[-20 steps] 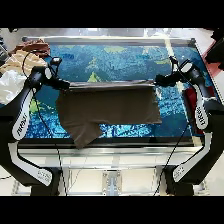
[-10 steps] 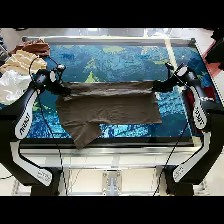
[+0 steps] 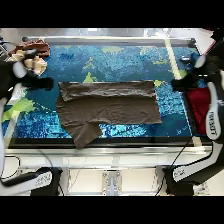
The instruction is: Fold the shirts.
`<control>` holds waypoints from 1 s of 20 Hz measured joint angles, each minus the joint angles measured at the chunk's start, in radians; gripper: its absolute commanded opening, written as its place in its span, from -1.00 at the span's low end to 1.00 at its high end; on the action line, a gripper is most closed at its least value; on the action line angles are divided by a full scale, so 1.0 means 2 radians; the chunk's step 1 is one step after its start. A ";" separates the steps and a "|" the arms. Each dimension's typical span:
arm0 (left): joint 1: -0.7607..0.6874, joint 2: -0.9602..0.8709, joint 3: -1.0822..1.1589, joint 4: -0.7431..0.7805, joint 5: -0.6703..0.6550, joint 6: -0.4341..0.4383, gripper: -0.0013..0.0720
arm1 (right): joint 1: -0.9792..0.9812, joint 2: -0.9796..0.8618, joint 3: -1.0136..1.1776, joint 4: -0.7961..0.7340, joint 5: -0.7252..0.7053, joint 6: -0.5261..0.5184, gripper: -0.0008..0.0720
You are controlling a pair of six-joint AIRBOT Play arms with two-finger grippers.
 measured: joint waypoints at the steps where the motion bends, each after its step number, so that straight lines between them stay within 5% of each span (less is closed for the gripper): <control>1: 0.014 0.040 -0.048 -0.022 0.001 -0.010 0.03 | -0.009 0.014 0.001 0.014 -0.007 0.001 -0.03; 5: 0.066 0.171 -0.242 -0.148 -0.009 -0.011 0.00 | -0.027 0.043 0.002 0.083 -0.025 -0.009 -0.03; 7: 0.080 0.200 -0.315 -0.217 -0.015 -0.008 0.53 | -0.030 0.048 0.002 0.118 -0.029 -0.021 -0.03; 8: 0.084 0.207 -0.345 -0.246 -0.018 -0.005 0.61 | -0.031 0.050 0.002 0.130 -0.030 -0.026 -0.03; 20: 0.089 0.120 -0.442 -0.341 -0.004 0.023 0.61 | -0.034 0.054 0.002 0.172 -0.016 -0.047 -0.03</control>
